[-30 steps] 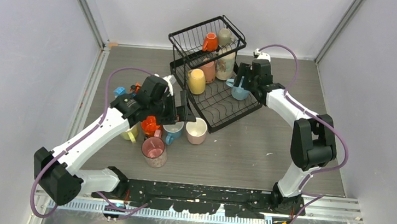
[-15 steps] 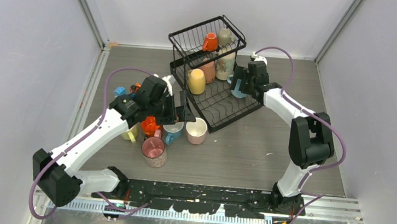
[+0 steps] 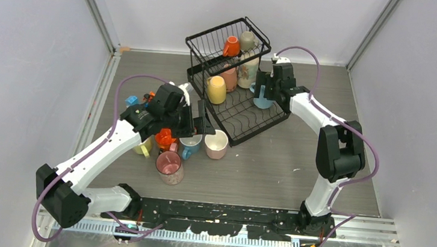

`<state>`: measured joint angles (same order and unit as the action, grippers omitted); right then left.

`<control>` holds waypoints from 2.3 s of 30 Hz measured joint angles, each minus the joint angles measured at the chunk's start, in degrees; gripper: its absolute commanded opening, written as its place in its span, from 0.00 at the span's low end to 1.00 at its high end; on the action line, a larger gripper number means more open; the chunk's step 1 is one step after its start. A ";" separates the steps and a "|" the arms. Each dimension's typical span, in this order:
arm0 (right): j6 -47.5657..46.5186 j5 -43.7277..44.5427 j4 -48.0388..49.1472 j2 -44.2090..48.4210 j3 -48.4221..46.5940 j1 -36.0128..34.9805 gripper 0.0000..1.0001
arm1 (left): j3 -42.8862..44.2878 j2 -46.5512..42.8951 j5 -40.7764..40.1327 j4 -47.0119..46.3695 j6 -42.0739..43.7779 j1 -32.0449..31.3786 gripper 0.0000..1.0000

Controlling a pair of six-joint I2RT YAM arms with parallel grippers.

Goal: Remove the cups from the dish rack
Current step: Unload the cup from the dish rack.

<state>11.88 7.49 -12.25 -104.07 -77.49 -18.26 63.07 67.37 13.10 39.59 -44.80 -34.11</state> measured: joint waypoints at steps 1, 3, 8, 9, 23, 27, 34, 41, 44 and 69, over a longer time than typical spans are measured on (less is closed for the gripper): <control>-0.55 -0.46 0.15 -0.11 -0.07 0.15 1.00 | 0.00 0.00 0.00 0.04 0.04 0.00 1.00; -1.66 -1.66 0.15 -1.07 -1.05 0.63 1.00 | 0.00 0.00 0.00 0.11 0.15 0.00 1.00; -3.61 -3.58 0.39 -4.28 -3.85 1.55 1.00 | 0.17 0.00 0.00 0.66 0.37 0.00 1.00; -3.98 -4.15 0.35 -5.05 -4.52 1.66 1.00 | 0.42 0.00 -0.02 1.05 0.48 0.00 1.00; -4.50 -5.20 0.85 -7.58 -6.12 1.99 0.63 | 2.38 1.03 0.02 2.08 1.73 0.02 1.00; -4.07 -4.35 0.92 -7.50 -6.10 1.99 0.49 | 2.38 1.46 0.02 2.05 1.68 0.02 1.00; -1.46 -3.39 -2.49 -6.19 -6.08 1.99 0.37 | 2.38 1.46 0.02 1.73 1.49 0.02 1.00; 3.13 -2.80 -8.04 -1.88 -6.08 1.99 0.33 | 2.38 1.33 0.07 0.79 1.51 0.13 1.00; 5.18 -2.62 -9.94 0.63 -6.08 1.99 0.33 | 2.38 1.33 0.22 0.35 1.51 0.28 1.00; 25.53 -18.10 -16.68 17.97 -1.01 1.49 0.31 | -5.73 -1.03 5.84 -21.64 -11.10 1.68 1.00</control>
<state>37.41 -10.61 -28.93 -86.11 -78.50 -16.78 57.34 66.35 18.94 17.96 -55.90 -32.42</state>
